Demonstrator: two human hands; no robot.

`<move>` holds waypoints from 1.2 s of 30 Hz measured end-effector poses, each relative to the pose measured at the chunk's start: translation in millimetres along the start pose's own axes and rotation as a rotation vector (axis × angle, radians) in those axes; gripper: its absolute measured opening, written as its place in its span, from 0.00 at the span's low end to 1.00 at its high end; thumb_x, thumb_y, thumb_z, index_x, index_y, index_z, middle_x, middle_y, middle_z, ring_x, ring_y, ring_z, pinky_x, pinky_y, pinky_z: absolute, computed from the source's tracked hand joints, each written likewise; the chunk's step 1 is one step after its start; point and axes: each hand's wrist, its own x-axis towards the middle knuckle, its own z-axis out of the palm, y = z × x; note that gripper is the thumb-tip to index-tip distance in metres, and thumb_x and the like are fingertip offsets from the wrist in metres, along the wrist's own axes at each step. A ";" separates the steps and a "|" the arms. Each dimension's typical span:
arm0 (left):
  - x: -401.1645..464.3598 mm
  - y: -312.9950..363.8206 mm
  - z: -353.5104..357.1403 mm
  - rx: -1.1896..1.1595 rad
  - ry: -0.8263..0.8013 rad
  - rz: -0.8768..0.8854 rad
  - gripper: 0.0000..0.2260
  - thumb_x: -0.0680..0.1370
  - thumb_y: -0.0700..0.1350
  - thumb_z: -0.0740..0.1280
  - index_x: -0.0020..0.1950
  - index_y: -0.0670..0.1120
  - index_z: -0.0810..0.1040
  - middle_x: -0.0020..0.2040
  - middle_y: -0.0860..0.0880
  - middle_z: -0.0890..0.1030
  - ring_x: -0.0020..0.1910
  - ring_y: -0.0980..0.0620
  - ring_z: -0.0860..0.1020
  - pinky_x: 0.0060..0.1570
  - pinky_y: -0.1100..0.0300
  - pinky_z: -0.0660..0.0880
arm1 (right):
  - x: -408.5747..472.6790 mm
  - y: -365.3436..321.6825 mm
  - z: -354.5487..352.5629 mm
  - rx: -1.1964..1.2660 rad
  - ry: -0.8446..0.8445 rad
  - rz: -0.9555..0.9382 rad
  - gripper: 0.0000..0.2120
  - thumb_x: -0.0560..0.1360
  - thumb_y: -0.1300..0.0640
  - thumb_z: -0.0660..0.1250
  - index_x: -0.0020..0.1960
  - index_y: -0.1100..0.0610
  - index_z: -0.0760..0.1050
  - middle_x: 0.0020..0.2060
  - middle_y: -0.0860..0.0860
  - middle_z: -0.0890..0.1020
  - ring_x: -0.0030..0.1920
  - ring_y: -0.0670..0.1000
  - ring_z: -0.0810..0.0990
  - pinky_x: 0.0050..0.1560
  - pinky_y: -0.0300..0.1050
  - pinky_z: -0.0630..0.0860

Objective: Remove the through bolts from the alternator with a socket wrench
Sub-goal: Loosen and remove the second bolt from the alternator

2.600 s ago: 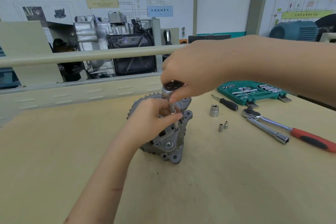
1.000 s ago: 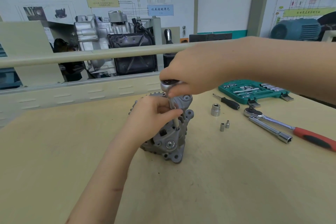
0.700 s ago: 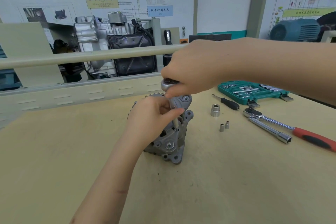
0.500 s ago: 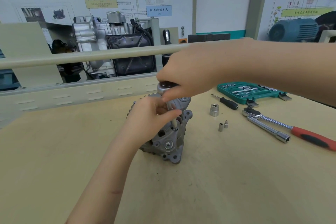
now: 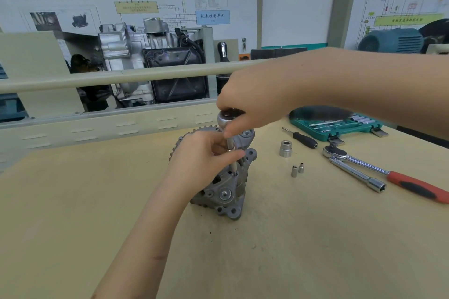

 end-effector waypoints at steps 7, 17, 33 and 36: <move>-0.8 -4.9 -7.6 -0.091 -0.123 0.005 0.03 0.71 0.46 0.70 0.43 0.53 0.81 0.39 0.59 0.81 0.43 0.67 0.77 0.44 0.75 0.70 | 2.0 4.0 -2.5 0.032 -0.004 -0.062 0.18 0.72 0.43 0.57 0.54 0.52 0.75 0.43 0.52 0.80 0.27 0.42 0.62 0.26 0.37 0.57; 1.5 -6.4 1.2 -0.028 0.008 0.016 0.12 0.69 0.50 0.72 0.40 0.40 0.80 0.36 0.47 0.82 0.39 0.52 0.78 0.41 0.57 0.74 | -2.6 0.9 -3.5 -0.002 0.005 -0.015 0.14 0.73 0.43 0.60 0.50 0.51 0.75 0.27 0.44 0.65 0.24 0.42 0.60 0.23 0.34 0.53; 1.6 -11.1 2.6 -0.121 -0.028 0.037 0.11 0.69 0.48 0.72 0.33 0.43 0.76 0.26 0.57 0.76 0.30 0.64 0.74 0.32 0.73 0.68 | -5.1 -1.8 -5.5 0.004 -0.001 0.004 0.10 0.72 0.42 0.61 0.44 0.48 0.72 0.26 0.43 0.65 0.23 0.42 0.59 0.19 0.37 0.63; 1.2 -10.9 -0.4 -0.147 -0.084 0.065 0.06 0.69 0.48 0.72 0.34 0.50 0.78 0.31 0.58 0.79 0.34 0.65 0.76 0.35 0.76 0.69 | -7.3 -1.2 -5.4 0.005 0.010 -0.012 0.12 0.73 0.44 0.60 0.50 0.50 0.74 0.27 0.43 0.65 0.24 0.42 0.60 0.20 0.36 0.60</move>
